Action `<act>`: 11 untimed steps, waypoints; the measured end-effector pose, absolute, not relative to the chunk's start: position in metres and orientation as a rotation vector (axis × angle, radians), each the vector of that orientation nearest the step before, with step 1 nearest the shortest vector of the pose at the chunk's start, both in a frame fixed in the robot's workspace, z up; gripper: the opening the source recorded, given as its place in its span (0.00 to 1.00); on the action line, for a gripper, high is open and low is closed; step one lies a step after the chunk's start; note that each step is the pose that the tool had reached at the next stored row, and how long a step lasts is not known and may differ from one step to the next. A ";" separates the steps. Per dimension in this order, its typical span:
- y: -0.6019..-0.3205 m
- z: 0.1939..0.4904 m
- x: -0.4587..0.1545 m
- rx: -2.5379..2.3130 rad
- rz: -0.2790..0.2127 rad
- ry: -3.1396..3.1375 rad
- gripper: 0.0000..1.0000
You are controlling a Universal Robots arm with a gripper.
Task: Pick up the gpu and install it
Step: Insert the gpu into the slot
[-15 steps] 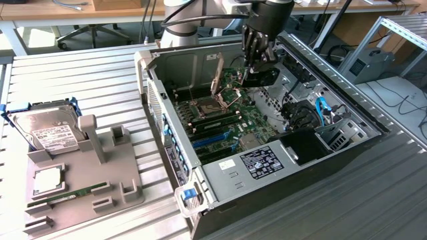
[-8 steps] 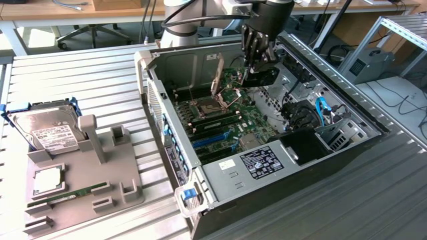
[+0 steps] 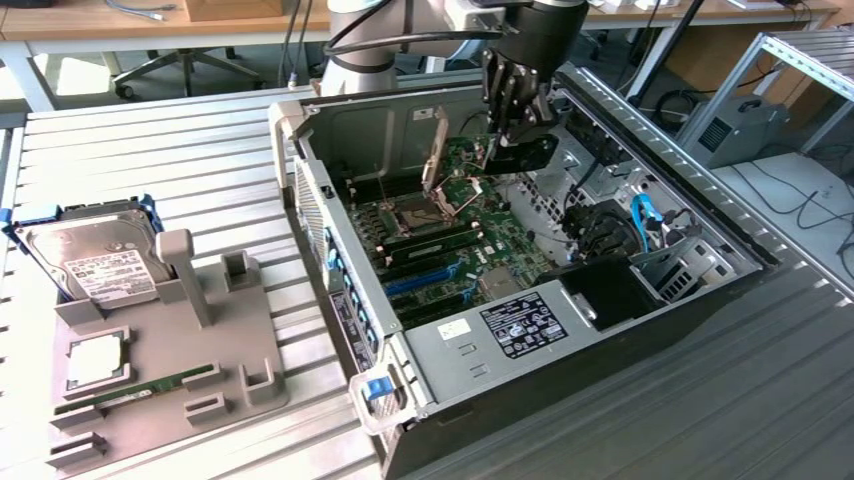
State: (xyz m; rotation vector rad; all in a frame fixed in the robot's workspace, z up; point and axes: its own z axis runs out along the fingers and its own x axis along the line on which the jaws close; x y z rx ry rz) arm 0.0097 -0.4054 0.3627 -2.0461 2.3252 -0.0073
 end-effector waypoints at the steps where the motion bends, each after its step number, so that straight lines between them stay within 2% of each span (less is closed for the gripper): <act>1: -0.405 0.363 0.010 -2.049 -0.007 2.323 0.27; 11: -0.405 0.363 0.010 -2.081 -0.006 2.294 0.27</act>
